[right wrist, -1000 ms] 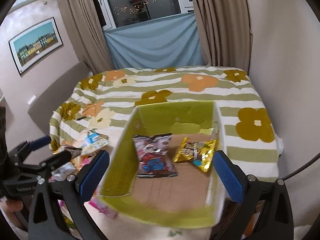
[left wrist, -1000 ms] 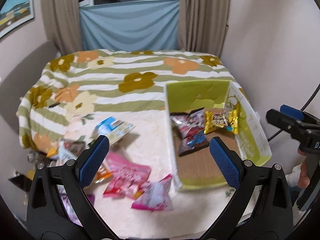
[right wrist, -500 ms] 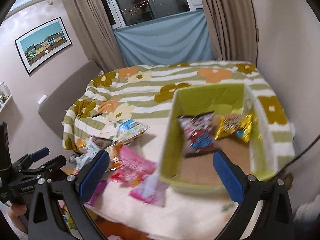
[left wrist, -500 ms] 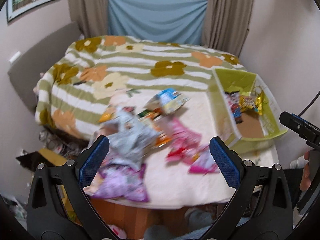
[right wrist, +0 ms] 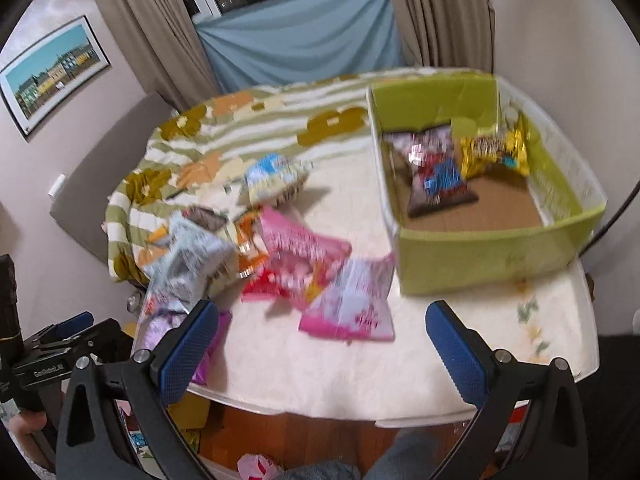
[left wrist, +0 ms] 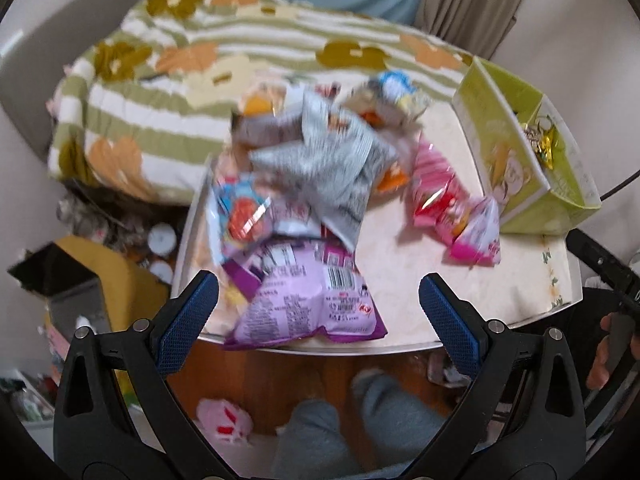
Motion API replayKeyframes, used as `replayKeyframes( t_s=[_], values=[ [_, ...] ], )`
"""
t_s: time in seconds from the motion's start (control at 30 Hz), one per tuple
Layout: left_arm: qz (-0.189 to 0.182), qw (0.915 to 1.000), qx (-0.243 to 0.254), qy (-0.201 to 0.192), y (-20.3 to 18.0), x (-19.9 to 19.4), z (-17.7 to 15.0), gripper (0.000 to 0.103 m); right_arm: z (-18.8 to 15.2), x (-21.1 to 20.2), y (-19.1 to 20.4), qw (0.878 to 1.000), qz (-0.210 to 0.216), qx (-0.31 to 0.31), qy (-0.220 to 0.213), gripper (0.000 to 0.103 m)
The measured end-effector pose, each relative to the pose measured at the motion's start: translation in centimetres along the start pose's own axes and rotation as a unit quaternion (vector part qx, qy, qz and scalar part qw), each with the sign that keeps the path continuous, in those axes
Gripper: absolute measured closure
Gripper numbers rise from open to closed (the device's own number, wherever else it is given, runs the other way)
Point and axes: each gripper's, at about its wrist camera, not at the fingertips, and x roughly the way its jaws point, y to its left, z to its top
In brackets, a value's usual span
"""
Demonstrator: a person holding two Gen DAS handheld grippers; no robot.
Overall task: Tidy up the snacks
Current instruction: 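Move both tools back over the remaining snack pile, then grasp the purple bag with left tool while right tool grasps white-pink bag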
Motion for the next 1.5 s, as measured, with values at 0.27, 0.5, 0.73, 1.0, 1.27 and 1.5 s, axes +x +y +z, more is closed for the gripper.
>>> replayKeyframes(
  t_s=[0.27, 0.5, 0.73, 1.0, 1.27, 1.5],
  values=[
    [0.010, 0.9986, -0.020, 0.047, -0.2, 6.2, 0.0, 0.003, -1.1, 4.6, -0.8, 0.999, -0.011, 0.003, 0.034, 0.000],
    [0.072, 0.9933, -0.006, 0.090, -1.6, 10.4, -0.2, 0.003, -1.4, 8.0, -1.7, 0.998, 0.001, 0.000, 0.060, 0.000],
    [0.077, 0.9912, -0.017, 0.106, -1.2, 11.8, -0.3, 0.003, -1.2, 10.0, -2.3, 0.997, -0.001, -0.005, 0.071, 0.000],
    [0.072, 0.9913, -0.020, 0.108, -1.2, 12.2, 0.0, 0.006, -0.6, 12.0, -2.9, 0.997, -0.013, -0.007, 0.077, 0.000],
    [0.059, 0.9923, -0.016, 0.108, -1.6, 12.2, -0.2, 0.009, -0.2, 14.1, -3.1, 0.997, -0.017, 0.003, 0.079, 0.016],
    [0.033, 0.9932, -0.026, 0.108, -2.8, 11.4, -0.9, 0.011, -0.4, 14.8, -2.9, 0.997, -0.001, 0.001, 0.081, 0.028]
  ],
)
